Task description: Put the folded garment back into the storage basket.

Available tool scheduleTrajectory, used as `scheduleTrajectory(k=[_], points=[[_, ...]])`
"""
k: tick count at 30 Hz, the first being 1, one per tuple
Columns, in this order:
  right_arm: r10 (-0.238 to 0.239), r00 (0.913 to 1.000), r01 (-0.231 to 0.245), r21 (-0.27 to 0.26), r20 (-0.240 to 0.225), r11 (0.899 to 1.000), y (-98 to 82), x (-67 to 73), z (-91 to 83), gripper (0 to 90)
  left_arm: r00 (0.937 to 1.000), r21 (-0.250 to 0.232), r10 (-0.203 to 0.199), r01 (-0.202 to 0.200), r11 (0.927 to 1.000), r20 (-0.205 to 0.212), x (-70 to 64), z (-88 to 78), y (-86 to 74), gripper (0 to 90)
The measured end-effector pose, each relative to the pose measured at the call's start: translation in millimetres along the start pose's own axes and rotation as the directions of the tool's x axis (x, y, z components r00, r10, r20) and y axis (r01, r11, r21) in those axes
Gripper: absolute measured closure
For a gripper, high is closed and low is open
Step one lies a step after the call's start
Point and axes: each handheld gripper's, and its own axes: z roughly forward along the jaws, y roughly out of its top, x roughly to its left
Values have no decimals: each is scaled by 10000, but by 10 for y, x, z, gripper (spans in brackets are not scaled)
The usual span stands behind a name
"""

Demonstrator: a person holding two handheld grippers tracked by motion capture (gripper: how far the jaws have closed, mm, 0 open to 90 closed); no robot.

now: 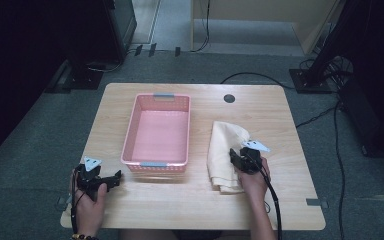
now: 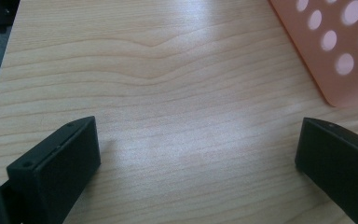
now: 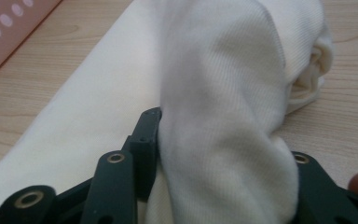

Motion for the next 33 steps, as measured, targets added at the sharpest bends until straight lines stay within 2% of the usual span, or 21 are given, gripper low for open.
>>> scheduleTrajectory(k=[4, 6, 9, 16, 19, 23, 28, 33], points=[[1, 9997, -2, -56, -226, 10000, -13, 1, -7, 651, 10000, -4, -5, 5, 10000, 0, 0, 0, 0, 0], [36, 9996, -37, -44, -263, 10000, -14, 2, -9, 659, 10000, -7, -9, 9, 10000, -2, -1, 1, 0, 0], [334, 9988, -333, 41, -352, 9994, -12, -7, -22, 682, 10000, 4, 2, -2, 10000, 0, 0, 0, 0, 0], [240, 9997, -240, -109, -70, 9997, -20, 48, -59, 709, 10000, 1, 0, 0, 10000, 3, 0, 0, 1, 0], [729, 9965, -739, -258, -407, 9969, -8, 42, -119, 713, 10000, 4, 3, -3, 10000, 5, 0, 0, 1, 0], [912, 9938, -941, -432, -640, 9946, 23, 52, -192, 715, 10000, 5, 2, -2, 10000, 4, 0, 0, 1, 0], [915, 9913, -998, -881, -941, 9911, 121, 106, -341, 716, 10000, 5, 2, -2, 10000, 5, 0, 0, 1, 0], [727, 9907, -861, -1162, -1150, 9895, 275, 171, -488, 716, 10000, 5, 3, -3, 10000, 4, 0, 0, 1, 0]])
